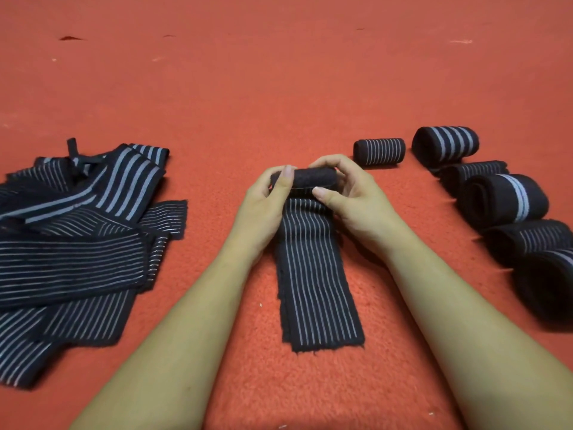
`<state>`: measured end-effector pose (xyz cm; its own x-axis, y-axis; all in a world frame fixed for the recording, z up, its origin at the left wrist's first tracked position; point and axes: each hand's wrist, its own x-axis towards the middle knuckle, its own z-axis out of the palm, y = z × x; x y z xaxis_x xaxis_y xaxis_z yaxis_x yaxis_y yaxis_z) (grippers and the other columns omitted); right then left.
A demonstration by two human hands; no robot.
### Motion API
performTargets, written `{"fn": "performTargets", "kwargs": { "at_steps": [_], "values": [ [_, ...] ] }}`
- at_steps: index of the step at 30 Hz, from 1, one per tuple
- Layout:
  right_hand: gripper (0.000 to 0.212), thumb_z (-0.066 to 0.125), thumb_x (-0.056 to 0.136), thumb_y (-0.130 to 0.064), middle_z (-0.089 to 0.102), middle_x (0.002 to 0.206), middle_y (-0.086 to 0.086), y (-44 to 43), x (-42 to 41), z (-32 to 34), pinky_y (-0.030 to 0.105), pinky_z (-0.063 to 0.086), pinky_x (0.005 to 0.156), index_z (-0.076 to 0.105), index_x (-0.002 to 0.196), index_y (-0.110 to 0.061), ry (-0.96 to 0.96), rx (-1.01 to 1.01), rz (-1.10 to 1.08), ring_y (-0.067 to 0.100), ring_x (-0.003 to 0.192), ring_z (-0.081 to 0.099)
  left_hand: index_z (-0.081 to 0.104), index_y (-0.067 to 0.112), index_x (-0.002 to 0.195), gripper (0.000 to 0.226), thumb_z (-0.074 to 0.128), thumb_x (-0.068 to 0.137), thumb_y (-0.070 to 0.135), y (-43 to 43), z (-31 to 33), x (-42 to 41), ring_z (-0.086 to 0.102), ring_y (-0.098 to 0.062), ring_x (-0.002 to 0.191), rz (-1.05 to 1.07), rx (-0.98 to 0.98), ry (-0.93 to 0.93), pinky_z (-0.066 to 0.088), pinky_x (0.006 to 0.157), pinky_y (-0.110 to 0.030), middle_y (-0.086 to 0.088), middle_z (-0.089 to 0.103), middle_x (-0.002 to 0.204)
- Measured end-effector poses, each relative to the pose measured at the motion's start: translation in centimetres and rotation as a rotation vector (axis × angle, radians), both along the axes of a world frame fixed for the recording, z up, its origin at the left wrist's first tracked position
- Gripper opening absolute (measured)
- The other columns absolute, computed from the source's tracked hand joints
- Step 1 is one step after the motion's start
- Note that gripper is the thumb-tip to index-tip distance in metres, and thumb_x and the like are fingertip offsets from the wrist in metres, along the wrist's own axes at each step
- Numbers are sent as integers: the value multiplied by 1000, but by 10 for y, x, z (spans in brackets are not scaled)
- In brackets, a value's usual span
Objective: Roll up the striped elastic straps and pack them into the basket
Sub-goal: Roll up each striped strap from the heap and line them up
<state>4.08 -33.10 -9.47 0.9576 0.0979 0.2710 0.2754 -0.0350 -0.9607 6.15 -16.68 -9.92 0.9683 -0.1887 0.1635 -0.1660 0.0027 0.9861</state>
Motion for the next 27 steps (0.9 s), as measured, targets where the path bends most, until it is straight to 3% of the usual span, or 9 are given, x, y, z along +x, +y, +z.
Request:
{"fn": "performTargets", "kwargs": {
  "at_steps": [3, 6, 8, 11, 14, 19, 22, 23, 27],
  "values": [
    [33, 64, 91, -5, 64, 101, 4, 2, -1, 2, 21, 50, 75, 57, 123, -10, 58, 31, -21, 9, 85, 61, 68, 22, 109, 20, 59, 97, 35, 2, 0, 0, 64, -12, 100, -15, -56, -20, 50, 96, -38, 0, 69, 107],
    [41, 65, 89, -36, 70, 112, 4, 9, -1, 1, 35, 52, 91, 61, 123, -14, 108, 23, -87, 17, 103, 67, 70, 31, 108, 20, 65, 89, 34, 4, -1, 1, 62, -22, 107, -83, -124, -36, 46, 105, -52, -7, 68, 114],
    [44, 60, 90, -46, 71, 115, 11, 12, 0, 0, 48, 51, 99, 63, 119, -13, 129, 4, -114, 26, 109, 68, 70, 34, 112, 26, 66, 87, 29, 6, -1, 1, 61, -25, 107, -125, -130, -48, 43, 106, -56, -9, 66, 116],
    [39, 60, 91, -36, 70, 107, 15, 11, 0, -1, 47, 50, 96, 61, 118, -7, 100, 9, -111, 22, 98, 65, 66, 35, 121, 35, 62, 88, 21, 7, -1, 1, 60, -22, 109, -147, -115, -44, 43, 108, -50, -6, 65, 119],
    [32, 62, 89, -19, 63, 100, 7, 7, -1, 1, 35, 49, 85, 55, 118, -9, 80, 127, -12, 18, 93, 60, 62, 32, 123, 36, 61, 88, 42, 2, -1, 1, 61, -15, 112, -65, -65, 1, 45, 108, -40, 1, 66, 118],
    [36, 61, 88, -6, 56, 102, 8, 8, -3, 2, 26, 45, 81, 50, 122, -9, -5, -16, 26, 13, 91, 55, 64, 28, 100, 48, 55, 79, 70, 0, -1, 1, 68, -11, 93, 7, 6, 114, 52, 94, -43, 8, 71, 96],
    [37, 59, 92, 4, 53, 98, 9, 10, -6, 6, 20, 46, 61, 47, 124, -12, 30, -25, 17, 5, 75, 55, 63, 27, 97, 27, 59, 88, 52, 2, -1, 1, 64, -12, 88, -20, -60, 51, 51, 90, -42, 6, 68, 92],
    [37, 58, 93, 3, 54, 98, 8, 12, -6, 6, 22, 47, 61, 48, 125, -11, 55, 6, 7, 5, 75, 56, 63, 27, 98, 20, 60, 90, 45, 2, -1, 1, 62, -13, 89, -37, -96, 28, 51, 89, -42, 4, 66, 94],
    [34, 59, 93, -36, 64, 102, 4, 19, -5, 7, 43, 49, 88, 60, 118, -13, 122, 56, -111, 16, 94, 60, 65, 35, 105, 17, 63, 91, 26, 5, -2, 1, 59, -18, 98, -110, -142, -57, 49, 94, -46, -1, 63, 105]
  ]
}}
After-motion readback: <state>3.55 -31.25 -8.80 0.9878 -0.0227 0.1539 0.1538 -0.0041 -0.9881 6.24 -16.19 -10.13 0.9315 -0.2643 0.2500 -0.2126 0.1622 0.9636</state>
